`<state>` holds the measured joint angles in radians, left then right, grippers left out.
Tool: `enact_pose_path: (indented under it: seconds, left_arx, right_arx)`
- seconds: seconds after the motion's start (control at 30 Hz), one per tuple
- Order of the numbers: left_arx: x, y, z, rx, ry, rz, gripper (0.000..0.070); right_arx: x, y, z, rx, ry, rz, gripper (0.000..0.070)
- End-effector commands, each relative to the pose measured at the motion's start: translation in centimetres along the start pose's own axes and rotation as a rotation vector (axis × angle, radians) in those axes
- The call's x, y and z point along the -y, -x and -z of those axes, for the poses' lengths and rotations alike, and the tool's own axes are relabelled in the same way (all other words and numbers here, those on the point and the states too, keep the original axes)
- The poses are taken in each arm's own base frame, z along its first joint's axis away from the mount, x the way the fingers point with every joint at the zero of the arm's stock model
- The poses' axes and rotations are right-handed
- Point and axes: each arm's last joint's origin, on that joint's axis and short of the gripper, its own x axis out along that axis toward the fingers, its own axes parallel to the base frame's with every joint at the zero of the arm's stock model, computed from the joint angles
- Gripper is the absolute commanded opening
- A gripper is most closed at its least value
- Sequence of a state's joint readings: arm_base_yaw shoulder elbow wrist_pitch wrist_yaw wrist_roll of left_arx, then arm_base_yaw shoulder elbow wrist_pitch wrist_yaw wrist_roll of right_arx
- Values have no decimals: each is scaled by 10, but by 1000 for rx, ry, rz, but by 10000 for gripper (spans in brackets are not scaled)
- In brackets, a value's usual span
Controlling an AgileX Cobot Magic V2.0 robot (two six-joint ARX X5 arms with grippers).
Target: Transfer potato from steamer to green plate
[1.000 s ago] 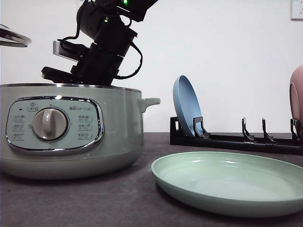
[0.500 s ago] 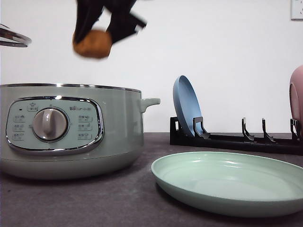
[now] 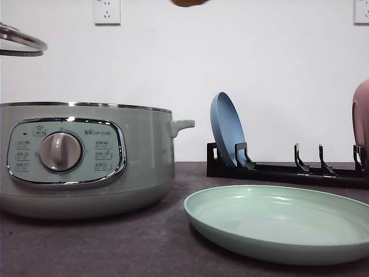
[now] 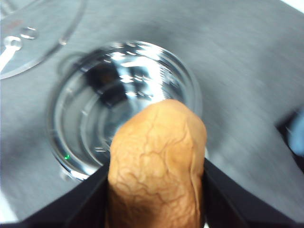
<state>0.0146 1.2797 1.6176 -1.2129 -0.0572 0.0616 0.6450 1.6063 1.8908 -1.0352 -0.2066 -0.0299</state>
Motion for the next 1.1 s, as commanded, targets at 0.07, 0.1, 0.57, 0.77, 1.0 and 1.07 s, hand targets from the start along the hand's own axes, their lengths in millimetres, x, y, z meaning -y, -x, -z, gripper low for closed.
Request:
enact_pose_path:
  seconds: [0.07,0.1,0.57,0.77,1.0,1.07]
  left_arx:
    - [0,11,-5,71,4,14,1]
    - [0,11,-5,72,4,14,1]
    - [9,11,-6,78,-25,62,0]
    - [13,12,-6,79,-40,76,1]
    - [16,12,-6,81,-51,86,0]
    - [17,12,-6,81,-54,88,1]
  right_arx:
    - [7,9,21,8,-14,22,200]
    - [9,11,29,9,-24,29,200]
    - [16,-9,140,33,-295,73,200]
    - [15,-39,174,-21,-347,134,200]
    - [11,-70,208,2,-421,195,200]
    - [10,-77,217,-9,-433,202,200]
